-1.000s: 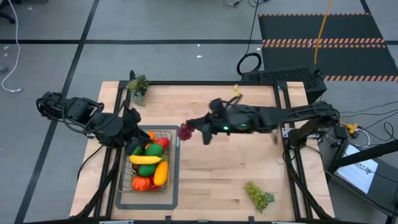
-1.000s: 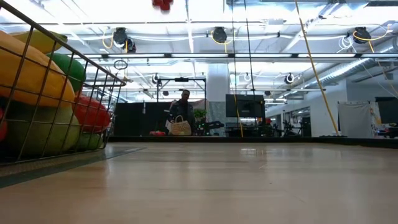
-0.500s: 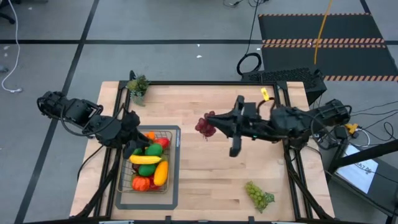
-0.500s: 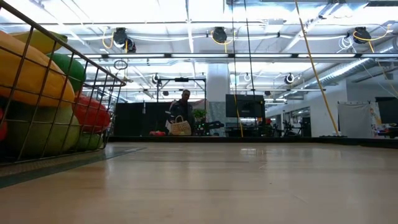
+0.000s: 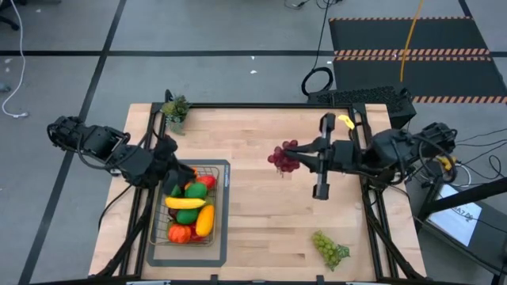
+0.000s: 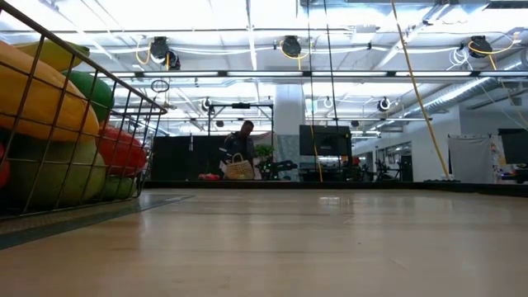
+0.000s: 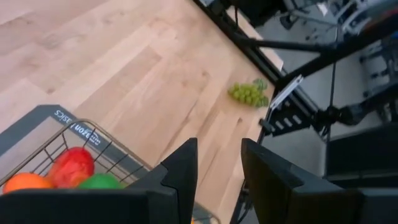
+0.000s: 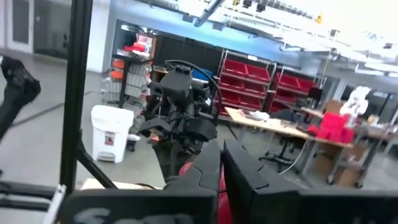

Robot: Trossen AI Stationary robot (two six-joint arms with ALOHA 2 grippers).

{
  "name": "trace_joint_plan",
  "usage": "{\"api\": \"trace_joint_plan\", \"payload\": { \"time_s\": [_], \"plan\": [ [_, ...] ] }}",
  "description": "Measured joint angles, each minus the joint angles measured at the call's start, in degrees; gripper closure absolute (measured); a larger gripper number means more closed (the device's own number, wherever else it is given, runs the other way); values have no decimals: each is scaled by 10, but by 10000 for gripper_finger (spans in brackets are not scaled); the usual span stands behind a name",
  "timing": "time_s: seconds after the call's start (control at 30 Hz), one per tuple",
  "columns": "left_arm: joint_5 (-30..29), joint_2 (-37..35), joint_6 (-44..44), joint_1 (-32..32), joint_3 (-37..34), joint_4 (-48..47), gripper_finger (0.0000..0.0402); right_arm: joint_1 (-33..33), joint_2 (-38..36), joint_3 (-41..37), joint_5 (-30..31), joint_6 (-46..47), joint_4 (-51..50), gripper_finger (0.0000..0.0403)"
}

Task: Build produce basket
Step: Put the red grapes into the wire basket

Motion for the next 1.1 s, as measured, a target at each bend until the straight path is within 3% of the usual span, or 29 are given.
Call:
{"api": "trace_joint_plan", "payload": {
  "time_s": [0.43, 0.7, 1.1],
  "plan": [
    [-73, 0, -9, 0, 0, 11, 277, 0, -35, 0, -76, -130, -79, 402],
    [-76, 0, -9, 0, 0, 10, 277, 3, -37, 0, -90, -183, -106, 402],
    [-78, 0, -3, 0, 0, 8, 277, 2, -38, 0, -90, -171, -99, 402]
  ]
}}
